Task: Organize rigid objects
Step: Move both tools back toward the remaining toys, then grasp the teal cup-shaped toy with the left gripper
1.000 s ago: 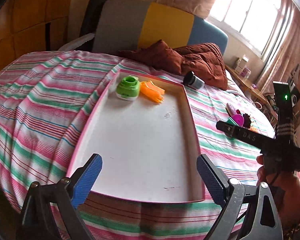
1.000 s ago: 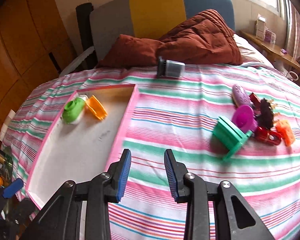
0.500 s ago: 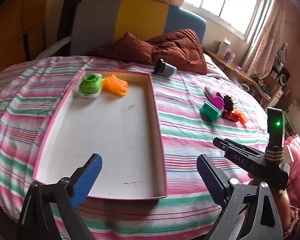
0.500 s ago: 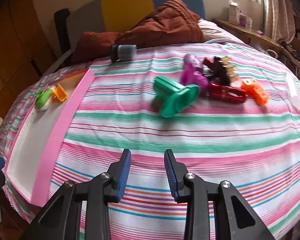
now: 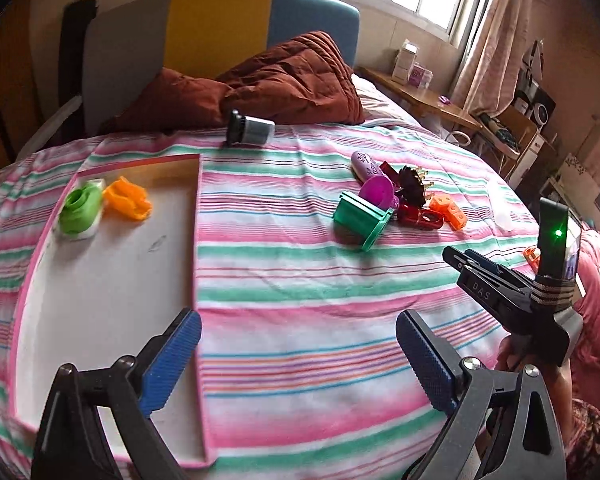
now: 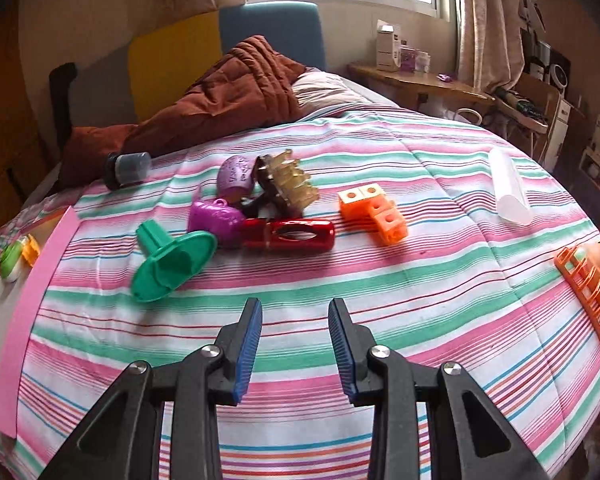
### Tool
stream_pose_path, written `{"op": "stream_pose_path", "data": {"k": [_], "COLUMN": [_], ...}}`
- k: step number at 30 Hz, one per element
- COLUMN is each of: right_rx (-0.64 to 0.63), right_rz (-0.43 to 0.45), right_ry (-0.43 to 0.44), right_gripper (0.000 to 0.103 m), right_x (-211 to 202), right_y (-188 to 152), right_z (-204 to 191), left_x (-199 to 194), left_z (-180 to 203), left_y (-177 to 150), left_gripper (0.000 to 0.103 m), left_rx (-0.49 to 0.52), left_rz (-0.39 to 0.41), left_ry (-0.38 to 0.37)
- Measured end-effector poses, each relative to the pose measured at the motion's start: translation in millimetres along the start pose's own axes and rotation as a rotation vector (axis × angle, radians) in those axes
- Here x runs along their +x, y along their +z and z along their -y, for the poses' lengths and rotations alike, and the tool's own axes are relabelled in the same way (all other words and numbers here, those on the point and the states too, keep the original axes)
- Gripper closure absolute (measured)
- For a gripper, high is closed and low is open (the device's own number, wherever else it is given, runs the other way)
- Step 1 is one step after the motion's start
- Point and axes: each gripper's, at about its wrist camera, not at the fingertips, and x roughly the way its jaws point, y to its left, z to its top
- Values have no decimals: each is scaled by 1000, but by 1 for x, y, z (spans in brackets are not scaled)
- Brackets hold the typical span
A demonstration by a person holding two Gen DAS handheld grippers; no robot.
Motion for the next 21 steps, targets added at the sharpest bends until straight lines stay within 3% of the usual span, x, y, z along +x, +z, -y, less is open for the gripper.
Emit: {"op": "stream_pose_path", "data": {"k": [10,19,21], "right_rx": [126,159,164], "right_rz": [3,19,21], "right_ry": [13,32,38], "right_gripper": [69,69,69], "right_x": [12,11,12], "right_y": [-9,-14,-14], "right_z": [27,32,33], "left_x": [51,97,110], "left_z": [32,34,36], "left_y": [34,80,86], "left_gripper": [0,0,0], "left_rx": [-11,-34,-25], "left_rz": [-29,-22,-50], "left_ry": [32,189,191]}}
